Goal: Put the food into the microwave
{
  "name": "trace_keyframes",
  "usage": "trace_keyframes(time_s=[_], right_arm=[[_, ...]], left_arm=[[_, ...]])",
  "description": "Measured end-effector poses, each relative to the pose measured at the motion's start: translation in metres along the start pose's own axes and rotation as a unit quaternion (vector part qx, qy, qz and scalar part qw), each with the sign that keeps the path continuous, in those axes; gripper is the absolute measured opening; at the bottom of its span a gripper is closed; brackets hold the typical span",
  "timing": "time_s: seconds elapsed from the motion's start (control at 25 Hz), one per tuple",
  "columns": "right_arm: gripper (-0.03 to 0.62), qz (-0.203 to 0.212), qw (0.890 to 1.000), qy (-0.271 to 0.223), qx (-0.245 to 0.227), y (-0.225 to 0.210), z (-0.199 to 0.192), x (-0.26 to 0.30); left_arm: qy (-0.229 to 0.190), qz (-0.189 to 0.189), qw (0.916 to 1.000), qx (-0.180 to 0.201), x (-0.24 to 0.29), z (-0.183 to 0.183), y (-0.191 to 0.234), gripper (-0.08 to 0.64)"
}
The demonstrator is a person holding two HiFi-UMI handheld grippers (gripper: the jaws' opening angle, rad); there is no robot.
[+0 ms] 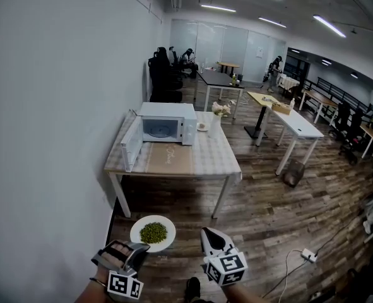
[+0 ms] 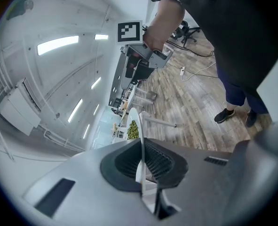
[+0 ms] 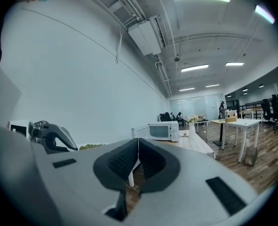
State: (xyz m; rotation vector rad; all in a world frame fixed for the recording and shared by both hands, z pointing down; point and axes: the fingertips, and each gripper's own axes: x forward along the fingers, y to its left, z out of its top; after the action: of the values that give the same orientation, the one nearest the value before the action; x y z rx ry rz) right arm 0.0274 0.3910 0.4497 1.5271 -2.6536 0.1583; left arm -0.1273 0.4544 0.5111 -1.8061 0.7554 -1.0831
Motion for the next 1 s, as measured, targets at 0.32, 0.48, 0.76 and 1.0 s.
trace_keyframes(time_s=[0.32,0.48,0.76,1.0], right_arm=[[0.009,0.013,1.0,-0.006,-0.004,-0.035,0.009,0.039],[0.009,0.015,1.0,-0.01,-0.018,-0.061,0.017,0.057],[0.009,0.032,0.999,-0.013,-0.006,-0.091,0.023,0.091],[0.009,0.048,0.999,-0.016,0.003,-0.119,0.024,0.114]], left_arm=[[0.017,-0.004,0.9998,0.0,0.043,-0.009,0.018,0.018],[0.02,0.004,0.9998,-0.003,0.07,-0.009,0.034,0.017],[0.039,0.0,0.9992,-0.005,0.11,-0.016,0.047,0.017],[0.055,-0.006,0.9984,0.002,0.145,-0.019,0.063,0.017]])
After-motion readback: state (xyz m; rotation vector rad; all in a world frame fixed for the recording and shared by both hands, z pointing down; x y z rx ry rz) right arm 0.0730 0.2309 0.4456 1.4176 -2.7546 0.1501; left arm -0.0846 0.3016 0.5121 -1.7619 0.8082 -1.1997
